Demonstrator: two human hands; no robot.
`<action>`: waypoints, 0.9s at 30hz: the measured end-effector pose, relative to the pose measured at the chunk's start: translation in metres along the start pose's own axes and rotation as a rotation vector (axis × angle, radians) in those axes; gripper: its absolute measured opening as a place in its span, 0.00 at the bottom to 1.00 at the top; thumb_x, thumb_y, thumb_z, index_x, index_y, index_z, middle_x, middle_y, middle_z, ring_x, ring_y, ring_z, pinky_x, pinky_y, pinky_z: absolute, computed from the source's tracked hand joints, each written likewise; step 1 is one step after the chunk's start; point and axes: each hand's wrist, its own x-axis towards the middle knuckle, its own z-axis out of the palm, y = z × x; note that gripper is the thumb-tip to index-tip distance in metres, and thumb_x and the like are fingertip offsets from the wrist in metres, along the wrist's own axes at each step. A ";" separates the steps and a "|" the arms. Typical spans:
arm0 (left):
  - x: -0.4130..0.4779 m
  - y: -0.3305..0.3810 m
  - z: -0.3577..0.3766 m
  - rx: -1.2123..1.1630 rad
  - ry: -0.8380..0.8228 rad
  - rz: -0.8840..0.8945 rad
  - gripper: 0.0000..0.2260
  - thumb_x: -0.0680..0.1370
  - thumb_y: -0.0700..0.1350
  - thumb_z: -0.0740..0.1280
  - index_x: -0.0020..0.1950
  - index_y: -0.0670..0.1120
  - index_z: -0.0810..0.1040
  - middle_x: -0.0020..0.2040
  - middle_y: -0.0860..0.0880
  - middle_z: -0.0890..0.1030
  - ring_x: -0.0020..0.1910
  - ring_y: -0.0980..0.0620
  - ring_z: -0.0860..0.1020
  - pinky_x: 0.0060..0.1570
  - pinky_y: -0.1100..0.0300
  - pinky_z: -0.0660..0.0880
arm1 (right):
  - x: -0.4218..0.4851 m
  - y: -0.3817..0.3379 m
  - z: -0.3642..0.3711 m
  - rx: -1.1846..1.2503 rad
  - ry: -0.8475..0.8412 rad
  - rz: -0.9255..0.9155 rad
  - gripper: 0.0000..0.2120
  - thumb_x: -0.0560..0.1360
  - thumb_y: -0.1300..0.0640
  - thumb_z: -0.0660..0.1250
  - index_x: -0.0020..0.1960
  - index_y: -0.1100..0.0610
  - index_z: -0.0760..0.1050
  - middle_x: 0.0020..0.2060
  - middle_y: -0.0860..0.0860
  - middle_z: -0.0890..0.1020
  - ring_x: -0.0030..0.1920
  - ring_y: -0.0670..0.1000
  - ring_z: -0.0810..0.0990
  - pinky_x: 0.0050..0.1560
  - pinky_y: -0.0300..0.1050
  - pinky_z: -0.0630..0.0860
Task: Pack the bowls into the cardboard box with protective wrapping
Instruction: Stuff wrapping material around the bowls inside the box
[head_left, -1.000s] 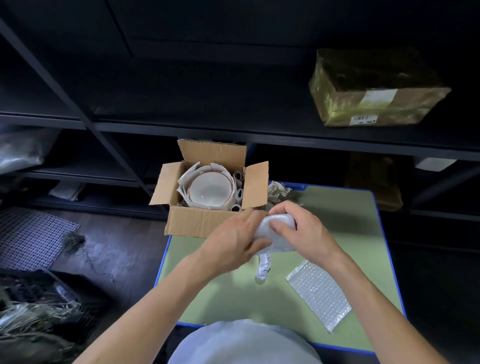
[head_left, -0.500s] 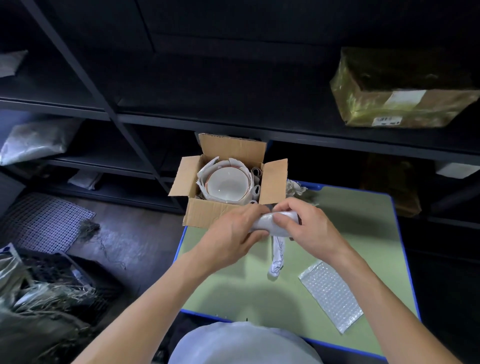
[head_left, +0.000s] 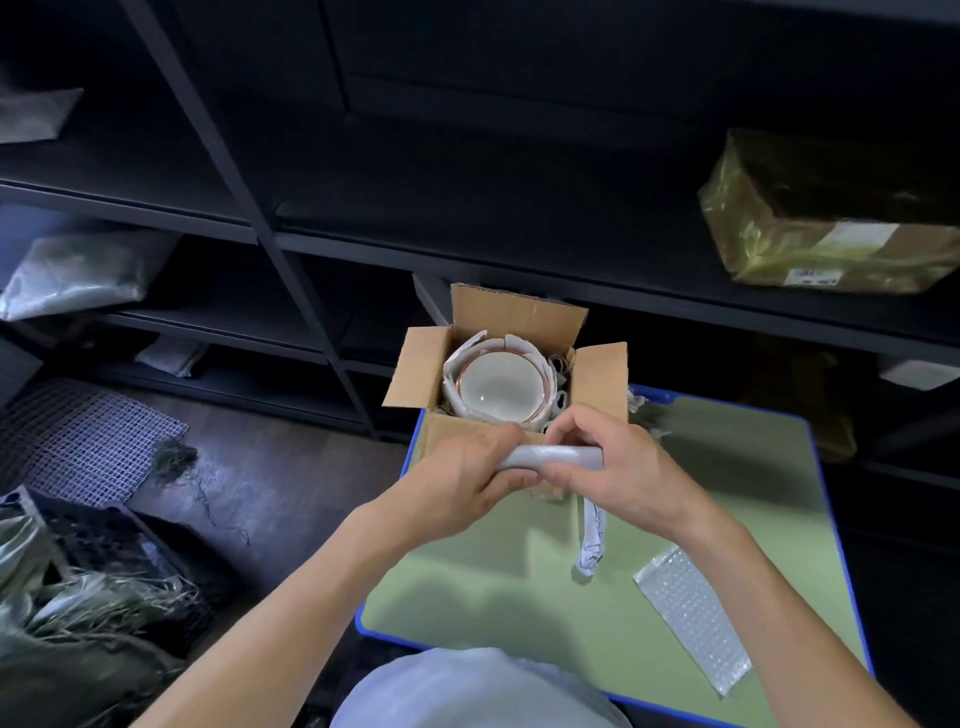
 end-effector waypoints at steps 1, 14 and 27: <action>-0.001 -0.003 -0.002 0.004 0.001 0.010 0.10 0.82 0.49 0.64 0.46 0.45 0.68 0.41 0.50 0.73 0.39 0.51 0.69 0.40 0.54 0.67 | 0.003 -0.004 0.004 -0.011 -0.027 0.007 0.11 0.72 0.50 0.73 0.51 0.46 0.74 0.43 0.43 0.83 0.42 0.45 0.80 0.44 0.42 0.78; 0.004 -0.074 -0.023 -0.019 0.236 -0.365 0.10 0.81 0.49 0.61 0.62 0.51 0.72 0.49 0.52 0.77 0.42 0.48 0.76 0.45 0.49 0.75 | 0.067 -0.034 0.011 -0.381 0.267 -0.075 0.17 0.76 0.62 0.67 0.57 0.44 0.83 0.53 0.36 0.83 0.53 0.40 0.79 0.56 0.38 0.74; 0.037 -0.066 0.009 0.011 0.297 -0.530 0.25 0.80 0.50 0.62 0.73 0.44 0.59 0.57 0.47 0.79 0.44 0.43 0.80 0.33 0.55 0.62 | 0.159 -0.031 0.034 -0.950 0.065 -0.346 0.27 0.68 0.72 0.69 0.60 0.49 0.82 0.52 0.46 0.83 0.47 0.56 0.76 0.30 0.48 0.77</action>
